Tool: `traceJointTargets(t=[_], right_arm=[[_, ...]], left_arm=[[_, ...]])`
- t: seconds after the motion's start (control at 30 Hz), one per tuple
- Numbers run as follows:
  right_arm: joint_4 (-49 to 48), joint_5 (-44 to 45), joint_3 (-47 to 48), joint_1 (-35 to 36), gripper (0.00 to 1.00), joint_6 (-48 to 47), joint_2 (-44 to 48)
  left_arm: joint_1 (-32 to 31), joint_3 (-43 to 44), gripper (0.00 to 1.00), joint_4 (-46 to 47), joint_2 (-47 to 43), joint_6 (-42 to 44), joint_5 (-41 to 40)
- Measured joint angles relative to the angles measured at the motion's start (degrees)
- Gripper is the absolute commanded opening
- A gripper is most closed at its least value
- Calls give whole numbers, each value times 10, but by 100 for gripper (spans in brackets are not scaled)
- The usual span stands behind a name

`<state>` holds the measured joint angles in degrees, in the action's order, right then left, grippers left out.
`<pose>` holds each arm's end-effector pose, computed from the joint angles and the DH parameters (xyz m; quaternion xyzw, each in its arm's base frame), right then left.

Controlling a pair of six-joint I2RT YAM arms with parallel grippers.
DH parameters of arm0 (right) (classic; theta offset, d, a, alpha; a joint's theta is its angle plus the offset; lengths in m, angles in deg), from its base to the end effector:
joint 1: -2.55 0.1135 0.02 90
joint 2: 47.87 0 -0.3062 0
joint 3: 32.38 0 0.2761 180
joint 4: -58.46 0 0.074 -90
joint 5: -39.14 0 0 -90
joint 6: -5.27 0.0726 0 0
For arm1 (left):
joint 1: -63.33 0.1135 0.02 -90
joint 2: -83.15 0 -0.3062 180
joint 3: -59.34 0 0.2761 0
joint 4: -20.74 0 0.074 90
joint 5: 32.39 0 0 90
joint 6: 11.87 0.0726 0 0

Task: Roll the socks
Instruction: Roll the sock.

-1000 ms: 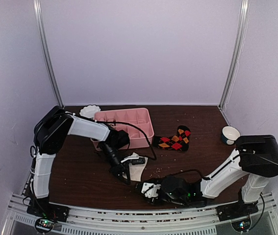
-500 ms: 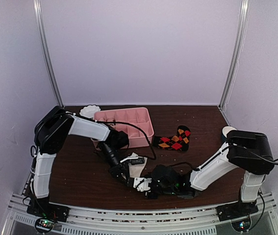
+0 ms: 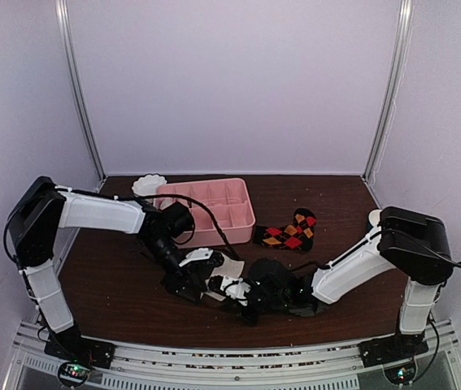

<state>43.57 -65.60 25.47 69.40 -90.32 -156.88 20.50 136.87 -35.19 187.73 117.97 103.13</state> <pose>0.1439 0.3835 0.1026 -0.5695 0.6795 0.3268 0.3273 0.2275 -0.2815 0.1603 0.6257 0.6755 -0.3875 0.0464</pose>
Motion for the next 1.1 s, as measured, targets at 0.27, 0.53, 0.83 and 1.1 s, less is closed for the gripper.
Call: traceJointTargets(t=[0.27, 0.53, 0.83, 1.1], right_arm=[[-29, -100, 17, -39, 0, 181, -36], [-56, -216, 37, -89, 0, 317, -74], [-65, -271, 46, -110, 0, 385, -94], [-71, -276, 42, -113, 0, 403, -97]], left_arm=[[-3, -94, 47, 103, -92, 4, -31], [-45, -133, 45, 160, -92, 31, -102], [-82, -134, 42, 211, -78, 52, -189], [-88, -120, 24, 218, -52, 76, -224]])
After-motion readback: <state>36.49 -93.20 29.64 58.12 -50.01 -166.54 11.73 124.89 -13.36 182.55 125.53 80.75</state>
